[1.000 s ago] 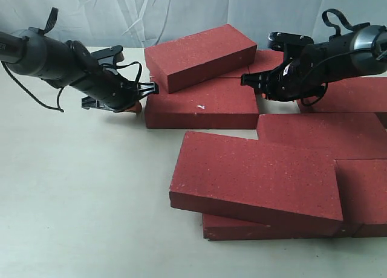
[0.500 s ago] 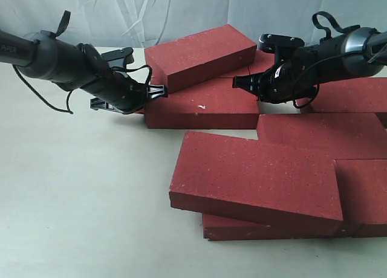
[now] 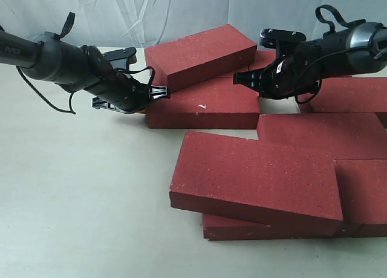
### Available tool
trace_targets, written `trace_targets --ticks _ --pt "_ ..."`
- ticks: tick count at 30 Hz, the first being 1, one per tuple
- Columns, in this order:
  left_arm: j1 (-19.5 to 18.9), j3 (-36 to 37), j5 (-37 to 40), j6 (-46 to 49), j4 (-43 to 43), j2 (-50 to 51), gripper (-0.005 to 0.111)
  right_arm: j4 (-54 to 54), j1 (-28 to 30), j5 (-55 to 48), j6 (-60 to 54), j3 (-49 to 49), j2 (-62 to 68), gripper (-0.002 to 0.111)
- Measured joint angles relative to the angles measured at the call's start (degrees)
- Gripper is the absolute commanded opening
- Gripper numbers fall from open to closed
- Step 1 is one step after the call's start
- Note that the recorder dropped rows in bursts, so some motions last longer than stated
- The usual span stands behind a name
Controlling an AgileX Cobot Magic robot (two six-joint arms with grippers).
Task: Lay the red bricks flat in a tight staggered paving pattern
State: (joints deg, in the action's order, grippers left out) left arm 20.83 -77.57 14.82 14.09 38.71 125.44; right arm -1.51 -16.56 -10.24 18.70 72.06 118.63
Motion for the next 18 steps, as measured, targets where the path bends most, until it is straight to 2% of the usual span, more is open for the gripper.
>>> trace_targets --ticks 12,18 --pt "0.00 0.00 0.10 0.00 -0.44 0.00 0.000 0.00 -0.11 0.35 0.00 0.13 0.33 -0.001" --pt "-1.70 -0.38 3.28 -0.29 0.31 0.00 0.000 0.11 -0.19 0.23 0.00 0.47 0.68 -0.001"
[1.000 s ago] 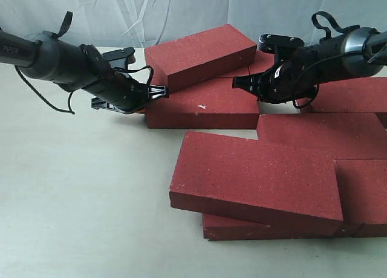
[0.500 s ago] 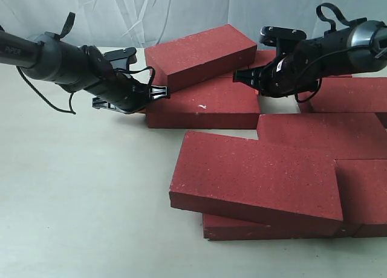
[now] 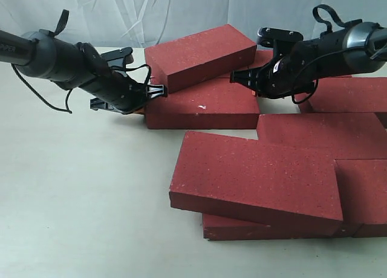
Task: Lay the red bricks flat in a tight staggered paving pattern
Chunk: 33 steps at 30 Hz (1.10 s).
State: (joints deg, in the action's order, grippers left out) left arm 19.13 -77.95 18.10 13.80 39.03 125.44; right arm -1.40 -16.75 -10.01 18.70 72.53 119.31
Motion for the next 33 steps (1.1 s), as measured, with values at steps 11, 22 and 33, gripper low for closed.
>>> trace_targets --ticks 11,22,33 --pt "0.77 -0.12 0.29 0.16 0.12 0.00 0.000 1.40 0.65 0.12 0.00 0.10 0.13 -0.001" --pt "0.77 -0.12 0.18 0.16 -0.34 0.00 0.000 1.40 2.90 2.23 0.55 0.85 1.08 -0.001" --pt "0.77 -0.12 -0.03 0.28 -0.60 0.00 0.000 2.80 4.46 3.29 0.78 4.49 1.66 -0.001"
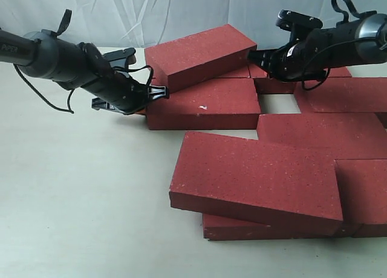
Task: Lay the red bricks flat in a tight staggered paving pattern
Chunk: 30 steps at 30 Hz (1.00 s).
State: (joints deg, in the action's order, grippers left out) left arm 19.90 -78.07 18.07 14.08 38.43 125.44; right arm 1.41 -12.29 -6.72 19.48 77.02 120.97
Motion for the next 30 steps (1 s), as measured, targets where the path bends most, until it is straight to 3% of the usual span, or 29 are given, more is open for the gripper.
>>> trace_targets --ticks 18,30 --pt "-1.73 0.00 0.33 0.00 -2.55 0.00 0.000 0.25 0.00 3.96 0.00 0.13 2.65 -0.001" --pt "-1.73 -0.02 0.08 0.00 -3.73 0.00 0.000 2.50 0.00 1.31 0.00 0.13 2.78 -0.001"
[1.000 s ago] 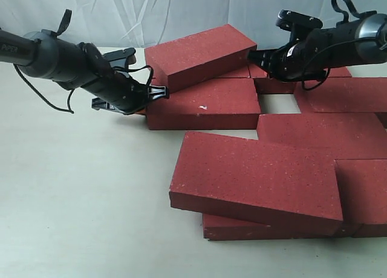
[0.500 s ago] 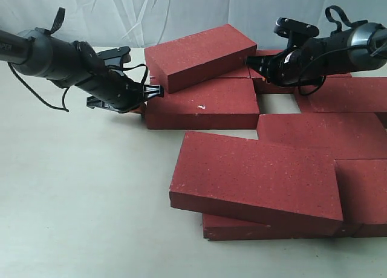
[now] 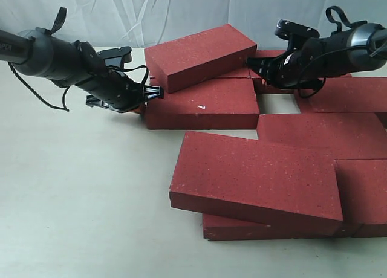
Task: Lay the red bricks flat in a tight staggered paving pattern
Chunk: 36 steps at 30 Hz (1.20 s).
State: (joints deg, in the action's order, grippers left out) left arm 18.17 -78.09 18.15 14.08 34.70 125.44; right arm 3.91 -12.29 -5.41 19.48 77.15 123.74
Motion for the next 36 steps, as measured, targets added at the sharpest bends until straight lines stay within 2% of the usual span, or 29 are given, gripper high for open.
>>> trace_targets --ticks 25,36 --pt "0.00 -0.10 0.31 0.00 0.48 0.00 0.000 2.70 0.00 -4.12 0.00 4.22 2.91 -0.001" --pt "3.28 -0.10 -1.57 0.58 2.89 0.00 0.000 3.09 0.21 -5.62 0.00 4.45 1.86 -0.001"
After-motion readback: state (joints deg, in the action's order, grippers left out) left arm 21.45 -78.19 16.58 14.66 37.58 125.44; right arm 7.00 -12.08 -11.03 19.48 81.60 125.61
